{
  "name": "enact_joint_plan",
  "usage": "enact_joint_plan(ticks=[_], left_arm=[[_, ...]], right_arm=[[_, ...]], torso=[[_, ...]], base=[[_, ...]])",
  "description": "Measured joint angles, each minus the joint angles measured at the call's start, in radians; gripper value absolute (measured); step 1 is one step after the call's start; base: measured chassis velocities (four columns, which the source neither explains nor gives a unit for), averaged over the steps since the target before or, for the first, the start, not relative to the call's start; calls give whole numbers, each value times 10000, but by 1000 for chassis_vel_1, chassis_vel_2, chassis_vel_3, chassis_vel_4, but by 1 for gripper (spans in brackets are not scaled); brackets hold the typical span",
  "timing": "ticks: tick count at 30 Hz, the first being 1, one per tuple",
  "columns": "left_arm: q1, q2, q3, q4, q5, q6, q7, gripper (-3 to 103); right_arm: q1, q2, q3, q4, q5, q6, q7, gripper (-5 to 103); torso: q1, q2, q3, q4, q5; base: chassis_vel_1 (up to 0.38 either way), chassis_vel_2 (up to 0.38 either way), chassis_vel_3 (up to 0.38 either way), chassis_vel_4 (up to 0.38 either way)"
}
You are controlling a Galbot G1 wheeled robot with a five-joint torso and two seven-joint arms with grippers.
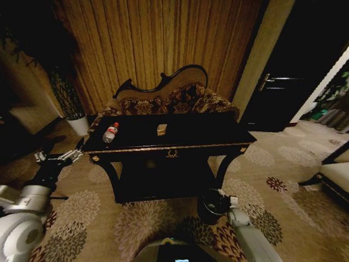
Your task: Move to the front of the table and place the trash on the table into the trash bin.
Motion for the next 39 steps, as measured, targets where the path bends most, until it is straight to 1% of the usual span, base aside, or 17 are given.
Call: enact_joint_plan(ticks=[1,5,6,7,8,12,13,14,15,17,21,22,31,33,35,38,39], left_arm=[[13,4,-1,-5,10,0,-21,100],[28,8,-13,-19,15,0,-27,100],[29,9,-22,-31,16,0,-29,100],[29,10,-27,-42,16,0,-29,100],[30,12,-35,-58,17,1,-29,100],[36,14,-47,-68,16,0,-34,100],[45,12,-48,-69,16,0,-52,100],[59,7,-49,-69,17,1,-87,100],[76,3,-54,-70,16,2,-105,100],[93,1,-76,-72,16,3,-116,100],[125,14,-161,-79,-2,4,-120,100],[124,27,-169,-80,-8,4,-119,100],[95,54,-174,-49,-43,6,-116,100],[96,57,-176,-22,-53,5,-114,100],[101,55,-180,-11,-58,4,-115,100],[111,41,-163,28,-67,-18,-88,100],[111,41,-163,28,-67,-18,-88,100]], right_arm=[[2,-5,13,-11,-10,61,3,37],[5,-33,41,-22,-16,152,12,37],[-2,-55,54,-22,-17,185,17,48],[-15,-77,62,-21,-17,214,21,48],[-27,-98,70,-11,-17,228,23,59],[-53,-134,77,46,-3,238,26,59],[-59,-141,78,62,-1,245,26,76],[-65,-143,78,65,3,255,26,76],[-68,-142,77,64,6,260,26,86],[-67,-136,76,64,10,263,27,92],[-68,-130,73,53,19,268,26,92],[-66,-131,68,46,21,268,26,100],[-69,-151,60,132,-17,476,-8,100],[-120,-349,239,801,169,827,-277,100],[-208,-445,343,1290,299,855,-389,100],[-637,-745,637,3525,914,729,-510,100],[-637,-745,637,3525,914,729,-510,100]], torso=[[1,-1,0,0,-1],[1,0,0,0,-1],[1,0,0,1,-2],[1,0,0,0,-1],[1,0,0,0,0],[1,0,0,0,0],[1,0,0,0,0],[1,0,0,1,-1],[1,0,0,0,0],[1,0,0,0,-1],[1,0,0,0,0],[1,0,0,0,0],[1,0,0,-1,3],[1,0,0,4,1],[1,0,1,0,-4],[1,0,0,2,-3],[1,0,0,2,-3]], base=[[0,0,0,0],[0,0,0,0],[0,0,0,0],[0,0,0,0],[0,0,0,0],[0,0,0,0],[0,0,0,0],[0,0,0,0],[0,0,0,0],[0,0,0,0],[0,0,0,0],[0,0,0,0],[0,0,0,0],[0,0,0,0],[0,0,0,0],[0,0,0,0],[0,0,0,0]])
